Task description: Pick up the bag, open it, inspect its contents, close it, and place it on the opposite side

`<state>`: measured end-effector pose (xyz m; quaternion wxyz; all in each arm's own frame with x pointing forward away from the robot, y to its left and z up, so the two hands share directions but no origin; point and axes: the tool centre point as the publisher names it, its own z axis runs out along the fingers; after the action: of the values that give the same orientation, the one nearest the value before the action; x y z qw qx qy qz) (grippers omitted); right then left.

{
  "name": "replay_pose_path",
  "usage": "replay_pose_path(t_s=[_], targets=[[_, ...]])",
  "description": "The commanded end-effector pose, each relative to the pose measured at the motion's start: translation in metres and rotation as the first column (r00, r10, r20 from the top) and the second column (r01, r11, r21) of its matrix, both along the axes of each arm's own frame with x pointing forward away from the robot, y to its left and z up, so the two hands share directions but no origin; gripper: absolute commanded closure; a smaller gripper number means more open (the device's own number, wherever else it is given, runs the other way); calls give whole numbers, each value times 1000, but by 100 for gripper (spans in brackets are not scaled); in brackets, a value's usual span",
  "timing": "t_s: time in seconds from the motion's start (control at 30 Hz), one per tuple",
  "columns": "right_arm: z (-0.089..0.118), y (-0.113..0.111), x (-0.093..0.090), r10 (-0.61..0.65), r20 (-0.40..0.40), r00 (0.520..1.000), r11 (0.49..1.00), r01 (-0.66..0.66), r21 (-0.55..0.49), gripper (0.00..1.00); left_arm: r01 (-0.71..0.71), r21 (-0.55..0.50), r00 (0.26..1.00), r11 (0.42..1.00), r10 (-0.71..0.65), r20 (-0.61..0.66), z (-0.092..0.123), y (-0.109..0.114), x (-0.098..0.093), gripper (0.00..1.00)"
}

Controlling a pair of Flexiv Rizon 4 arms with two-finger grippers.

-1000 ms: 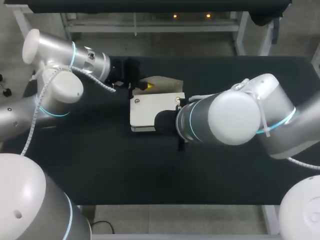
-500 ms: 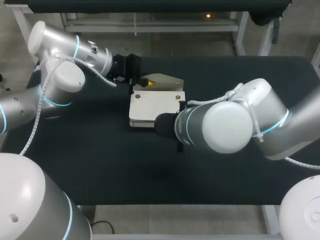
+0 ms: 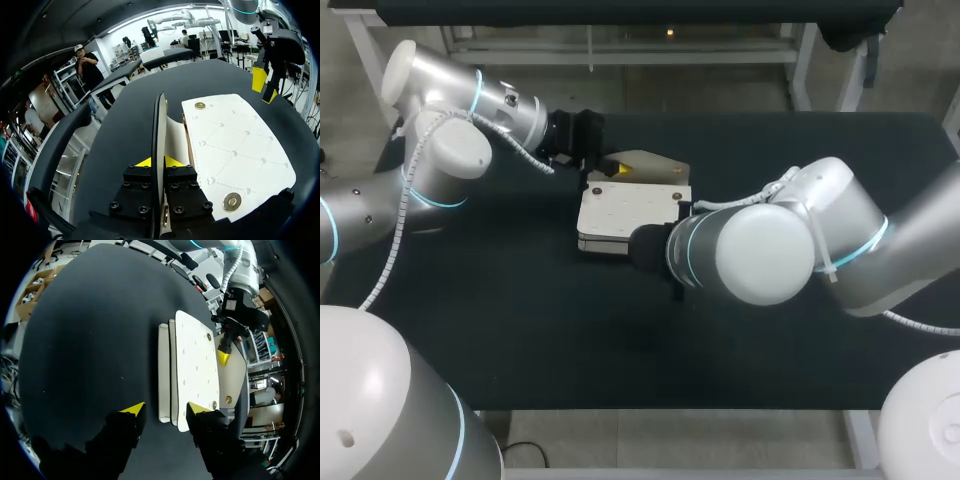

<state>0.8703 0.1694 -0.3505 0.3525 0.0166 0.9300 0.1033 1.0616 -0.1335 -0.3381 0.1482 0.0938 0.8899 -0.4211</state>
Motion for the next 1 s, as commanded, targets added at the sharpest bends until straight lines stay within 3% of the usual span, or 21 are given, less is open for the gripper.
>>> replay_pose_path(t_s=[0.03, 1.0], targets=[[-8, -2, 2, -12, 92, 996, 1000, 10, 22, 51, 8, -6, 1000, 1000, -8, 4, -2, 1, -1, 100], [-22, -5, 34, -71, 123, 990, 997, 72, -5, 54, 30, 12, 999, 999, -30, 10, -1, 3, -13, 100]])
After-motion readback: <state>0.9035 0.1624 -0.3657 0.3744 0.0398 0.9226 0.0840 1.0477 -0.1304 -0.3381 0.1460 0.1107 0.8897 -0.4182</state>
